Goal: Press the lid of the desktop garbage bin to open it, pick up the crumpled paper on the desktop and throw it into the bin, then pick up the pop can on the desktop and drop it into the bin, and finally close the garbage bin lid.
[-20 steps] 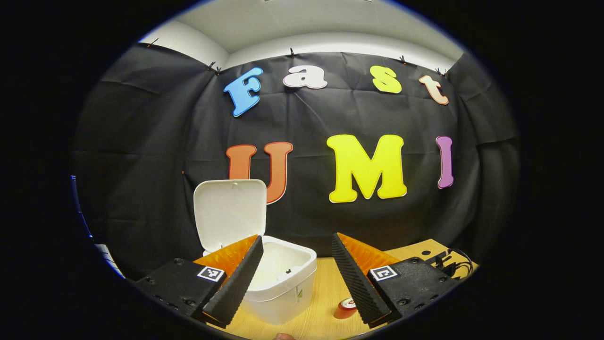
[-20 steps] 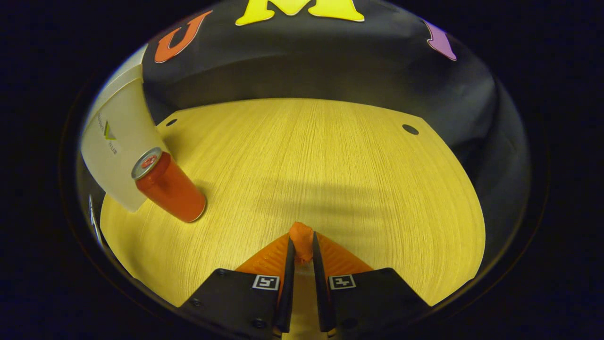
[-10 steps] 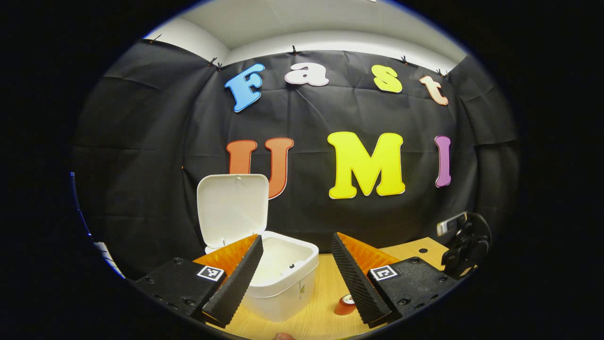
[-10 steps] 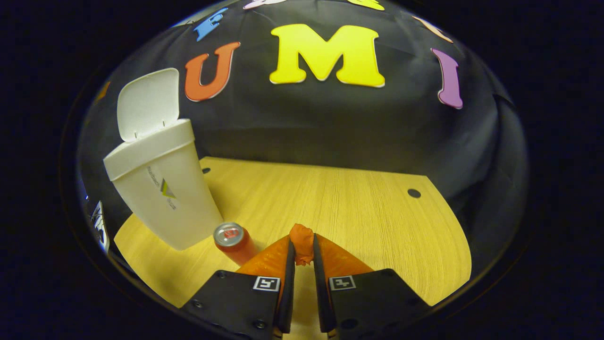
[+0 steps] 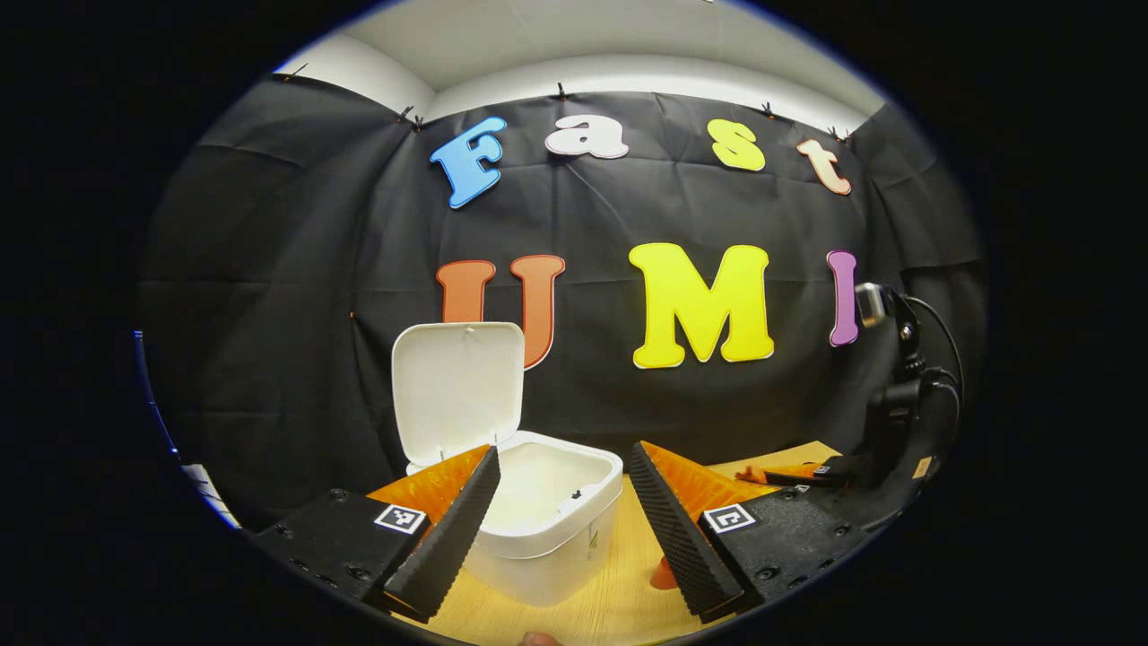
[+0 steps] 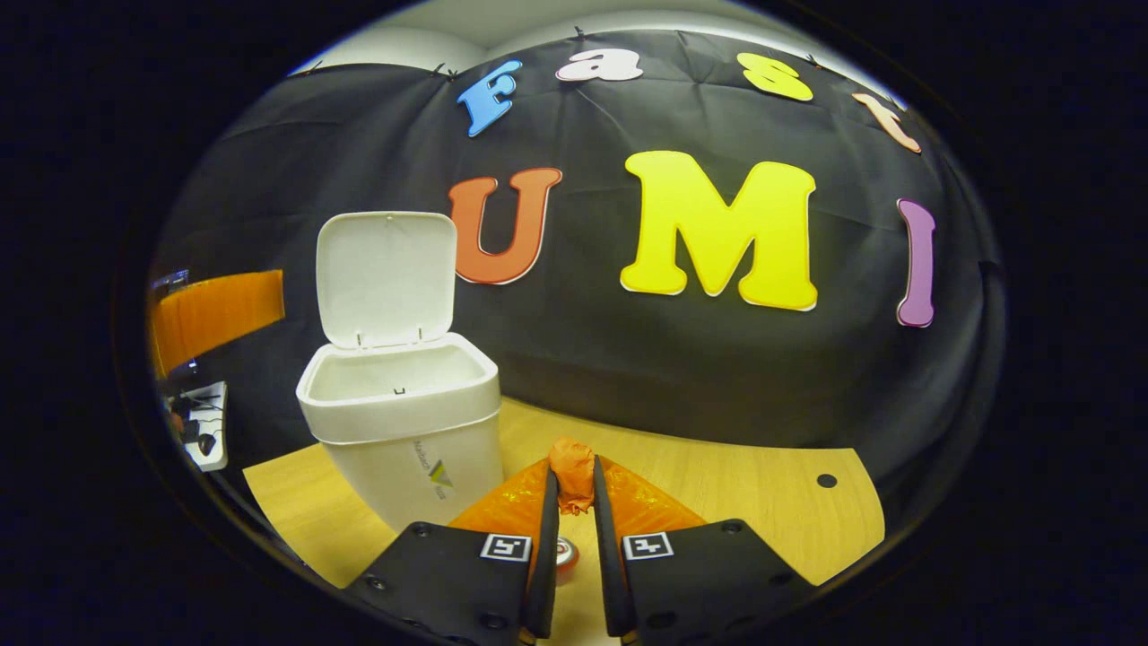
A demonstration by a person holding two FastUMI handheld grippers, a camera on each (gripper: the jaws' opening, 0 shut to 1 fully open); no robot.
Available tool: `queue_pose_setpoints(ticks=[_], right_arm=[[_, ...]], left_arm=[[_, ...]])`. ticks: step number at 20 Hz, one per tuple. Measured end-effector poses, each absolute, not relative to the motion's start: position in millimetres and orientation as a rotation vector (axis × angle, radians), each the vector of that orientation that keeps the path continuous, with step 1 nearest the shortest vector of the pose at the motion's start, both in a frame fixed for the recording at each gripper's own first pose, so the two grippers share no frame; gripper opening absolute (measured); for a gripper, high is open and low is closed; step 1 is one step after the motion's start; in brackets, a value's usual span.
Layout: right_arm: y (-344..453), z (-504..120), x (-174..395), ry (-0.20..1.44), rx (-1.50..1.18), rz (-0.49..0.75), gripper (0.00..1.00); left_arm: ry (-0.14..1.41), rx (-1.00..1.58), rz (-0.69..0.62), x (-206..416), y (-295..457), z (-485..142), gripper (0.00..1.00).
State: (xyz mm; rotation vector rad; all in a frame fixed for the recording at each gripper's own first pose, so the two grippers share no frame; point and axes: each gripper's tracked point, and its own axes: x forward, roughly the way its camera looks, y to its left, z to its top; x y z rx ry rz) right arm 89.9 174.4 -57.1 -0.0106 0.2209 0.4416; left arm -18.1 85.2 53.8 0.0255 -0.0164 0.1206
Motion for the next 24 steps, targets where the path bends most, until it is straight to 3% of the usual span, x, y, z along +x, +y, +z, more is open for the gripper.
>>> queue_pose_setpoints(ticks=[10,19,24], right_arm=[[275.8,-0.6,101.9,0.119,-0.016,0.608,0.23],[340.6,-15.1,135.1,0.134,-0.060,0.682,0.23],[353.0,-26.2,138.4,0.141,-0.082,0.710,0.33]], left_arm=[[-0.028,0.047,0.144,-30.7,124.1,56.5,0.96],[-0.040,0.040,0.179,-34.2,136.1,56.4,0.96],[-0.036,0.027,0.187,-33.0,136.5,54.2,0.96]])
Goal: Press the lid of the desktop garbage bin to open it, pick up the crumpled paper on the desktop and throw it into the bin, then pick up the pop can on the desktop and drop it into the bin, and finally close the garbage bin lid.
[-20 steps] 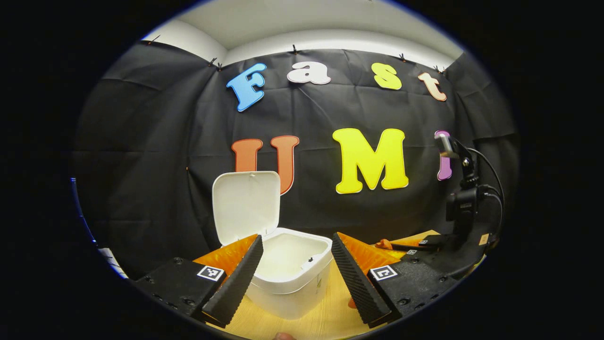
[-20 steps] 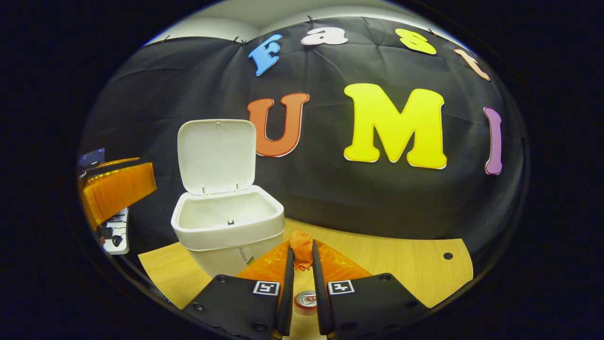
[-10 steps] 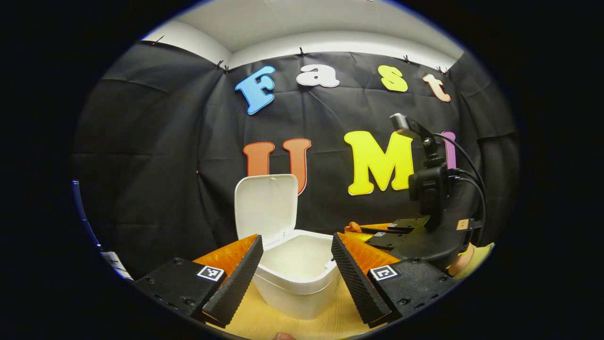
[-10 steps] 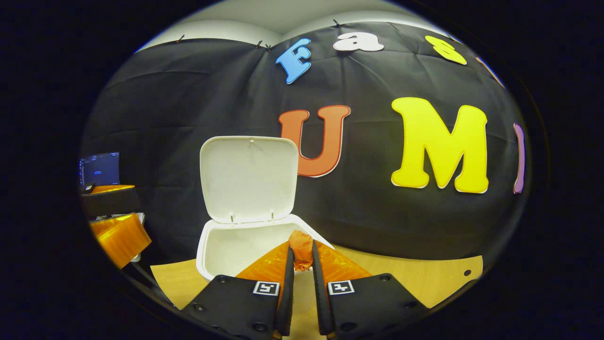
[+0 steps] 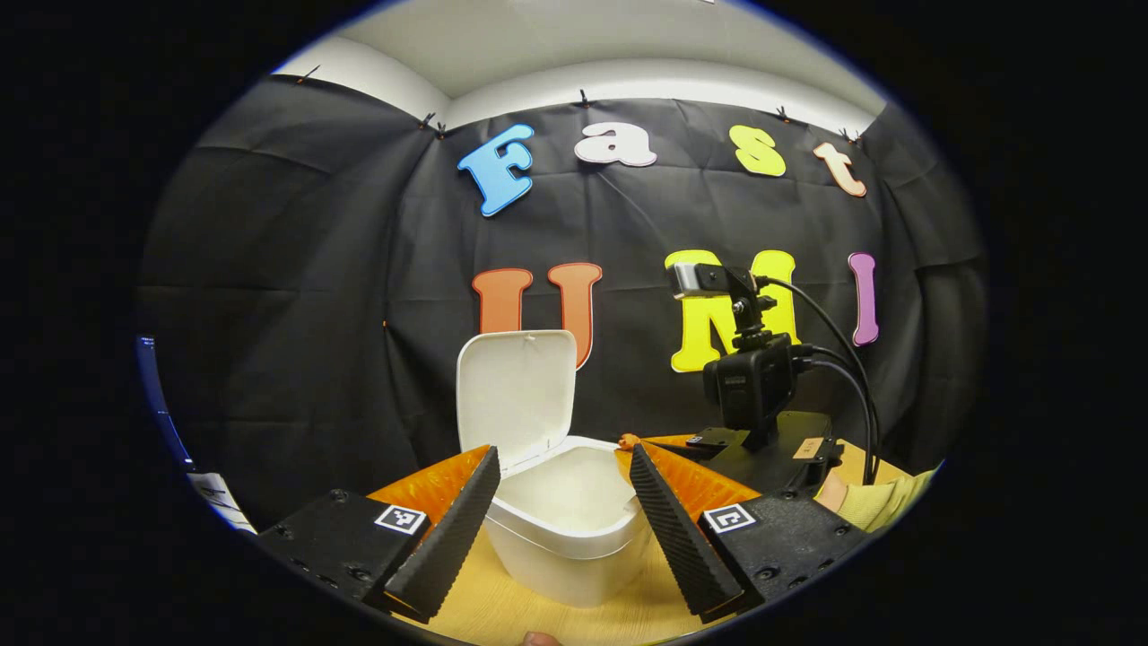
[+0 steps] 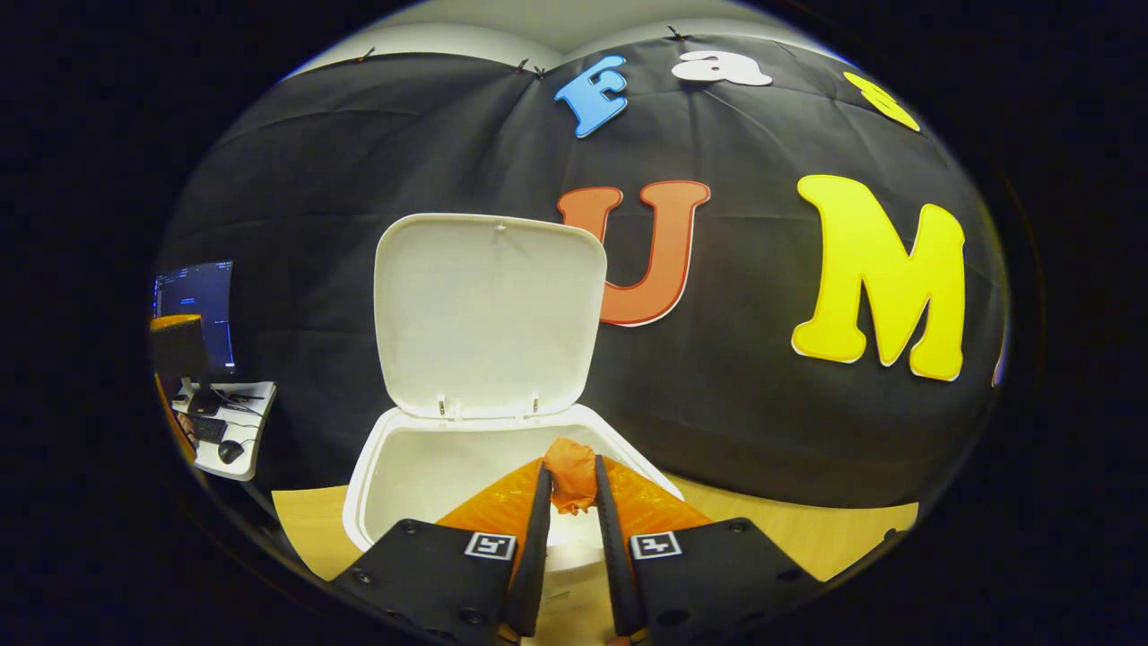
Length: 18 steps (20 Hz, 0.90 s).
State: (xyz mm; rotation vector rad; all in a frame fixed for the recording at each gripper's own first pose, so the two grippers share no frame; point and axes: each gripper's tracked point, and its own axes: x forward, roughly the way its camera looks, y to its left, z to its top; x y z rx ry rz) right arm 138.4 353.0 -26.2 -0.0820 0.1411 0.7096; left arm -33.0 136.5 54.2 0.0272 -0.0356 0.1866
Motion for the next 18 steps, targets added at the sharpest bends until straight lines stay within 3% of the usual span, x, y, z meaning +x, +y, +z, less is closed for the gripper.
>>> queue_pose_setpoints(ticks=[1,3,4,5,6,7,18], right_arm=[[352.7,-26.8,139.7,0.139,-0.085,0.703,0.35],[352.9,-25.6,141.1,0.132,-0.084,0.705,0.48],[353.6,-26.5,141.0,0.133,-0.081,0.709,0.63],[353.2,-26.0,140.6,0.131,-0.081,0.710,0.71],[350.4,-25.8,141.8,0.126,-0.087,0.702,0.88],[346.4,-24.3,143.2,0.115,-0.096,0.687,0.93],[232.6,-9.4,122.7,0.063,-0.074,0.445,0.96]], left_arm=[[-0.035,0.026,0.189,-32.2,136.7,54.8,0.96],[-0.033,0.025,0.193,-31.2,137.2,53.2,0.96],[-0.033,0.025,0.195,-32.6,138.1,53.3,0.96],[-0.031,0.025,0.196,-32.4,138.4,53.0,0.96],[-0.029,0.025,0.195,-31.8,139.0,52.7,0.96],[-0.027,0.026,0.195,-30.4,138.5,52.4,0.96],[0.003,0.012,0.092,-1.5,99.0,39.6,0.96]])
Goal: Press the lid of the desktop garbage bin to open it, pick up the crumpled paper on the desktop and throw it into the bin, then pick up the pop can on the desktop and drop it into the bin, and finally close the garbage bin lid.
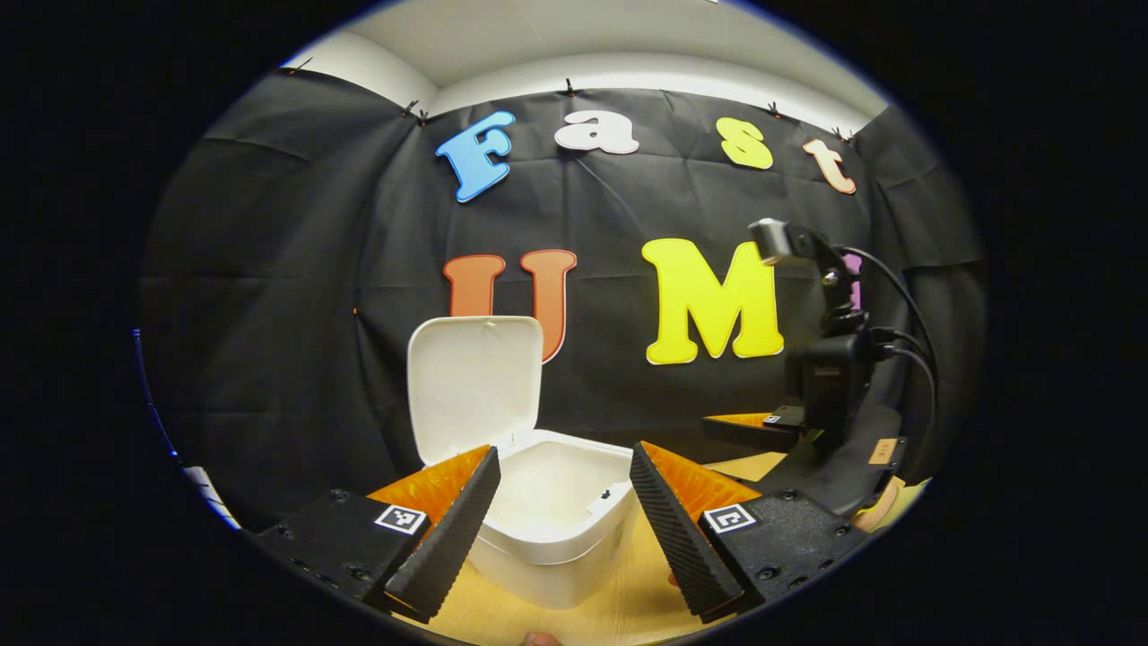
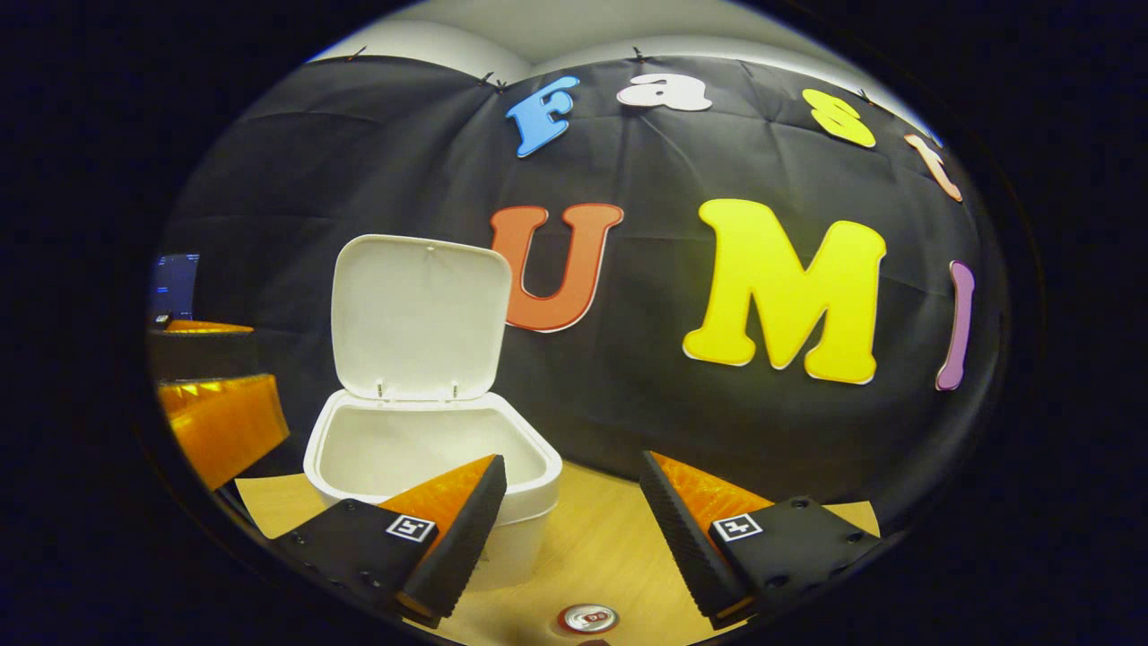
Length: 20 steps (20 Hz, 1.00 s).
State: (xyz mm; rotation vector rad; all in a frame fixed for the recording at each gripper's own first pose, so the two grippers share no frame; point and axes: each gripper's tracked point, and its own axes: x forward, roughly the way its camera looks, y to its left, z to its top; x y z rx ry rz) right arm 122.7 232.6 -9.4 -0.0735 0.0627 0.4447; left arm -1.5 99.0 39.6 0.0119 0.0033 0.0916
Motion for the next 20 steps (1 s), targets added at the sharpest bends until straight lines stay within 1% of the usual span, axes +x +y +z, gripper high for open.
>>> queue_pose_setpoints(ticks=[1,2,3,7,11,16,20], right_arm=[[215.8,-6.4,119.4,0.056,-0.060,0.411,0.96],[196.5,-2.9,116.0,0.048,-0.048,0.370,0.96],[180.3,-0.4,113.1,0.043,-0.041,0.335,0.95],[109.8,6.5,98.4,0.037,0.008,0.187,0.96],[50.6,10.8,78.7,0.033,0.040,0.077,0.95],[1.9,3.1,59.4,0.049,0.037,-0.029,0.95],[-13.5,-10.3,43.4,0.080,0.039,-0.061,0.96]], left_arm=[[0.008,0.012,0.078,2.2,93.0,36.9,0.96],[0.015,0.011,0.065,6.9,87.3,33.6,1.00],[0.023,0.007,0.050,11.9,80.4,30.2,0.96],[0.060,-0.005,-0.009,29.4,51.9,12.0,0.96],[0.094,-0.011,-0.080,44.6,18.3,-11.2,0.96],[0.124,0.014,-0.157,55.9,-22.4,-46.8,0.96],[0.170,0.046,-0.196,69.4,-44.4,-84.2,0.96]])
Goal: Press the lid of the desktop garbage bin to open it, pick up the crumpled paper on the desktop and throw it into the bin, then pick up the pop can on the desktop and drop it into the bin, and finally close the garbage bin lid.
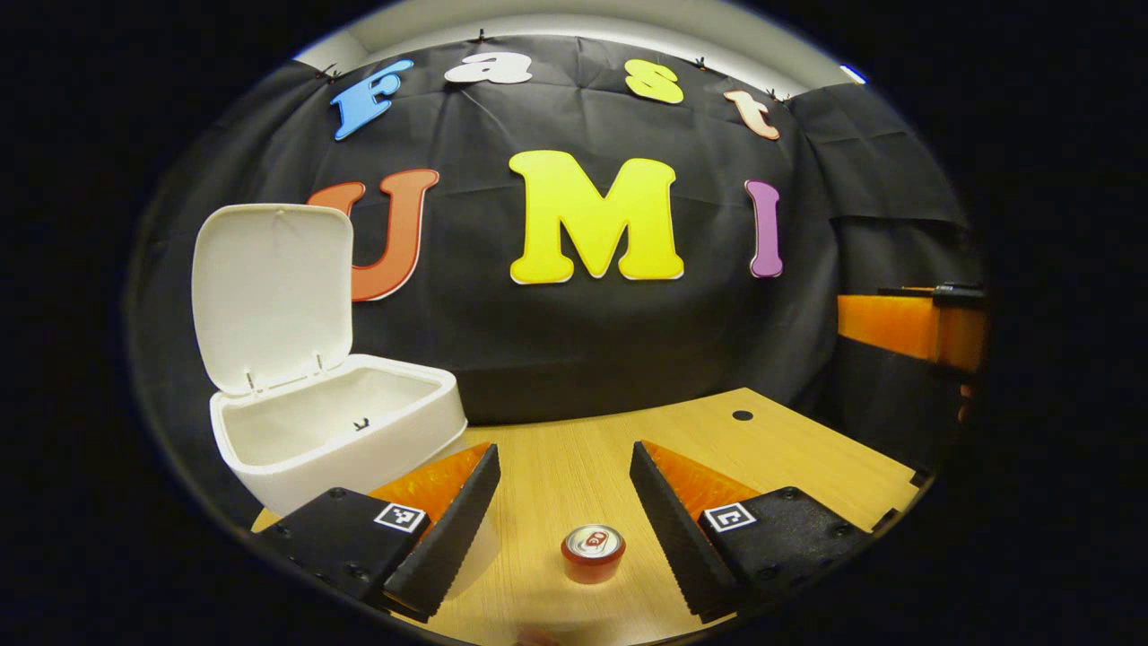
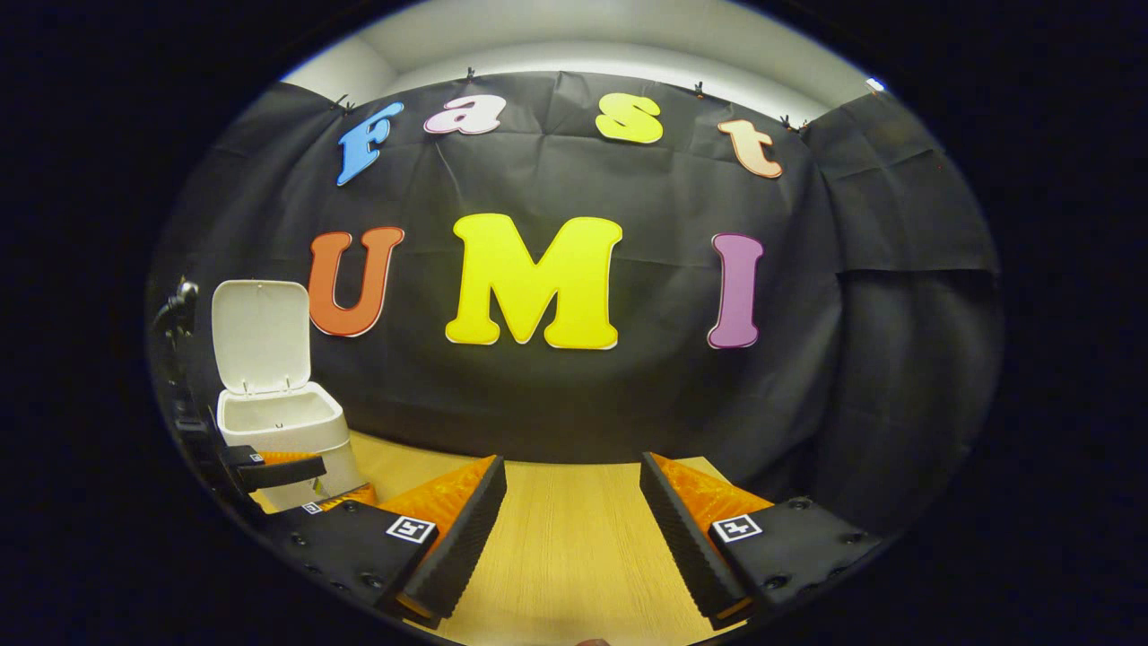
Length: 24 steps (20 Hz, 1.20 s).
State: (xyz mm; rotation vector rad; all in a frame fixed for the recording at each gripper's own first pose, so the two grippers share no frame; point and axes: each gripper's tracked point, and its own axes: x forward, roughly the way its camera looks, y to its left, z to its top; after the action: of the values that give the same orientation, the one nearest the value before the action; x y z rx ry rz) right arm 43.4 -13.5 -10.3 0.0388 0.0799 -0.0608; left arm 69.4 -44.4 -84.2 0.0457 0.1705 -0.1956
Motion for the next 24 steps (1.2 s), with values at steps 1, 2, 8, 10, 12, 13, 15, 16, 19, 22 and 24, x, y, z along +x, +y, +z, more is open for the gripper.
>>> queue_pose_setpoints(ticks=[1,2,8,10,12,13,15,16,19,22,24], right_arm=[[-14.7,-12.4,39.4,0.087,0.045,-0.061,0.95],[-15.9,-15.6,36.7,0.094,0.052,-0.065,0.95],[-14.6,-36.4,29.4,0.155,0.037,-0.068,0.95],[-14.5,-37.6,25.9,0.167,0.024,-0.066,0.96],[-14.6,-37.0,23.2,0.170,0.019,-0.064,0.96],[-14.0,-36.7,22.0,0.173,0.021,-0.064,0.96],[-13.7,-38.0,21.0,0.181,0.031,-0.064,0.96],[-13.9,-39.3,20.1,0.186,0.033,-0.066,0.96],[-15.4,-41.3,16.5,0.196,0.030,-0.073,0.96],[-17.2,-39.5,13.6,0.191,0.024,-0.082,0.96],[-17.3,-39.0,12.2,0.192,0.026,-0.084,0.96]], left_arm=[[0.187,0.051,-0.202,73.4,-49.2,-95.6,0.96],[0.206,0.056,-0.207,74.9,-51.2,-108.3,0.96],[0.345,0.055,-0.232,92.1,-67.5,-182.2,0.97],[0.385,0.049,-0.219,96.4,-67.0,-202.7,1.00],[0.422,0.039,-0.210,99.0,-65.7,-218.8,0.97],[0.438,0.041,-0.204,100.4,-64.5,-226.7,0.98],[0.461,0.055,-0.196,102.4,-63.7,-241.0,0.98],[0.471,0.061,-0.198,104.2,-64.6,-247.9,0.98],[0.500,0.085,-0.205,103.6,-63.5,-260.3,0.98],[0.507,0.082,-0.209,103.2,-64.1,-265.9,0.98],[0.500,0.084,-0.202,102.5,-63.8,-263.6,0.97]])
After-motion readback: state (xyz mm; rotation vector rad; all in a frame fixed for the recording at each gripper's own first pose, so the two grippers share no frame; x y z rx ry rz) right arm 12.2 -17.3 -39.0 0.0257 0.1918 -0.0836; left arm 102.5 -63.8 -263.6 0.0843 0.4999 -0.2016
